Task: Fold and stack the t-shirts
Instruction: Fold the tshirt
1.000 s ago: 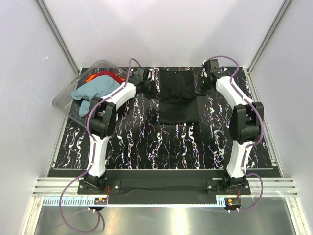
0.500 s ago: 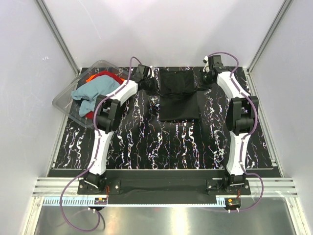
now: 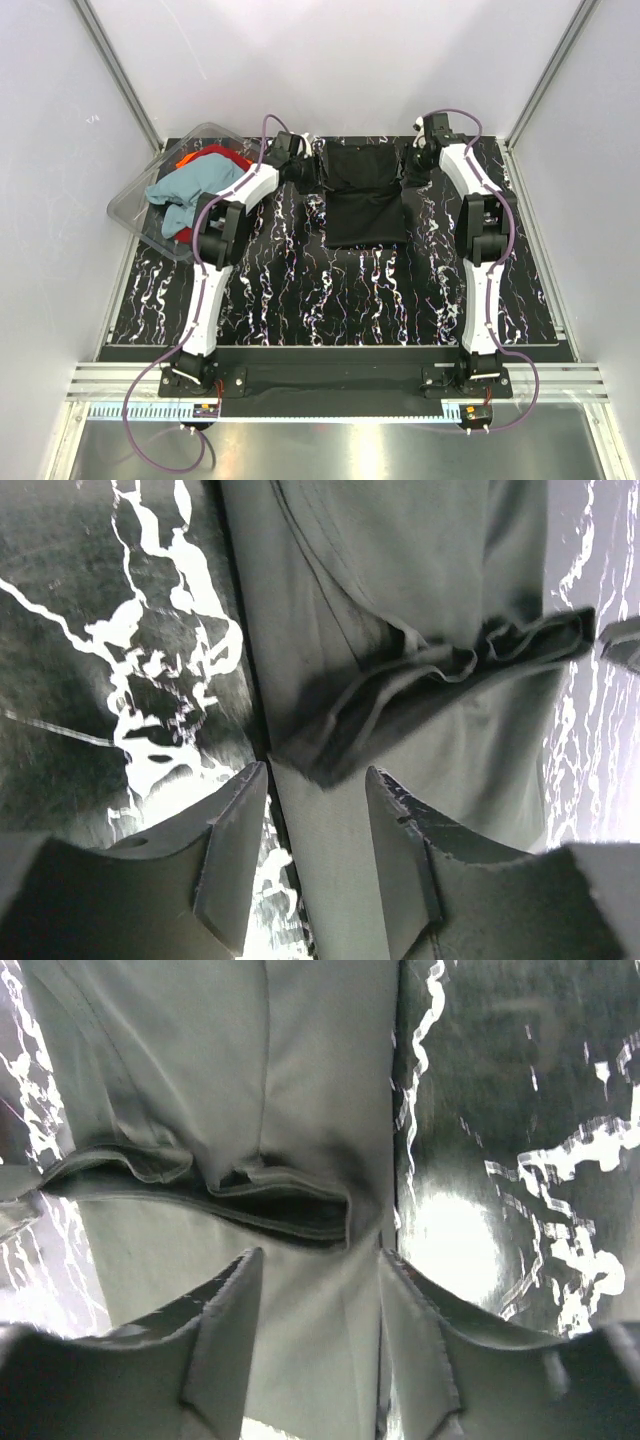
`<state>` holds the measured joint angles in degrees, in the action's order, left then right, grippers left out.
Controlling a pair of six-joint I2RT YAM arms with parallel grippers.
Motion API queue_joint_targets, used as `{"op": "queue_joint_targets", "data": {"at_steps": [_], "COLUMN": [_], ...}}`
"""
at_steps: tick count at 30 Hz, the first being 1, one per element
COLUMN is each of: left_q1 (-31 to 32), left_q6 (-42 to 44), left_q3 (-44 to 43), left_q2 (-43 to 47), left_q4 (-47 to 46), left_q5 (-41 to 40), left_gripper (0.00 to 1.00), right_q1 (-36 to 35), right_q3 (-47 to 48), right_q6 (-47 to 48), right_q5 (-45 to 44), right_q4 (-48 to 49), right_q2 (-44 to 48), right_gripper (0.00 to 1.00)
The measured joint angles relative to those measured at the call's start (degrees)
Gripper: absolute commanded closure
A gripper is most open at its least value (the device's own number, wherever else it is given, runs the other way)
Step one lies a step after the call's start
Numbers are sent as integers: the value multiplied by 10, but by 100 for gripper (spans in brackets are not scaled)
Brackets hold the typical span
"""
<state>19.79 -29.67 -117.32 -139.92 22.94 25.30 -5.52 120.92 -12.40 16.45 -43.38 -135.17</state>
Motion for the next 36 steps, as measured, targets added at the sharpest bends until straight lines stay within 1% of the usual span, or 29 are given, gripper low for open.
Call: {"op": "queue_joint_targets", "data": {"at_steps": [2, 5, 7, 11, 12, 15, 18, 22, 24, 25, 26, 27, 28, 29, 30, 31, 32, 33, 35, 36], "left_q1": [0, 1, 5, 17, 22, 43, 64, 80, 82, 83, 85, 86, 87, 88, 89, 91, 92, 94, 95, 95], "left_q6": [4, 9, 12, 17, 18, 17, 16, 8, 1, -2, -6, -9, -10, -12, -13, -15, -15, -18, -21, -23], "left_q3": [28, 86, 125, 186, 198, 240, 283, 327, 343, 348, 351, 351, 351, 351, 351, 351, 351, 351, 351, 351], "left_q2": [25, 82, 124, 183, 192, 210, 216, 216, 216, 216, 216, 216, 216, 216, 216, 216, 216, 216, 212, 209], "left_q4": [-2, -1, -3, -6, -6, -8, -3, 2, 6, 8, 7, 6, 4, 3, 2, 0, -1, 0, 0, -1], "left_q5": [0, 0, 0, -1, -3, -8, -22, -47, -64, -72, -77, -81, -83, -87, -89, -91, -92, -93, -94, -93], "left_gripper": [49, 48, 48, 50, 50, 50, 51, 51, 51, 51, 51, 51, 51, 51, 52, 56, 62, 77, 90, 100], "right_q1": [1, 3, 3, 3, 3, 3, 3, 4, 4, 4, 4, 4, 4, 4, 4, 4, 4, 4, 5, 5], "right_q3": [-21, -111, -166, -257, -277, -320, -354, -377, -385, -389, -393, -397, -403, -412, -419, -431, -443, -458, -484, -495], "right_q6": [-6, -9, -9, -7, -6, -5, -4, 0, 3, 4, 4, 7, 6, 7, 7, 3, 0, -8, -14, -16], "right_q5": [-4, -4, -4, -2, -1, 11, 25, 28, 30, 31, 32, 33, 32, 31, 31, 28, 26, 37, 35, 32], "right_q4": [-2, -10, -19, -24, -19, -7, 11, 26, 37, 42, 49, 55, 62, 72, 77, 86, 96, 105, 128, 132], "right_q2": [17, 77, 117, 183, 195, 211, 211, 211, 211, 210, 210, 209, 208, 208, 208, 208, 208, 211, 229, 238], "right_gripper": [38, 36, 36, 44, 48, 50, 50, 50, 51, 53, 64, 70, 79, 93, 98, 100, 100, 100, 100, 100]}}
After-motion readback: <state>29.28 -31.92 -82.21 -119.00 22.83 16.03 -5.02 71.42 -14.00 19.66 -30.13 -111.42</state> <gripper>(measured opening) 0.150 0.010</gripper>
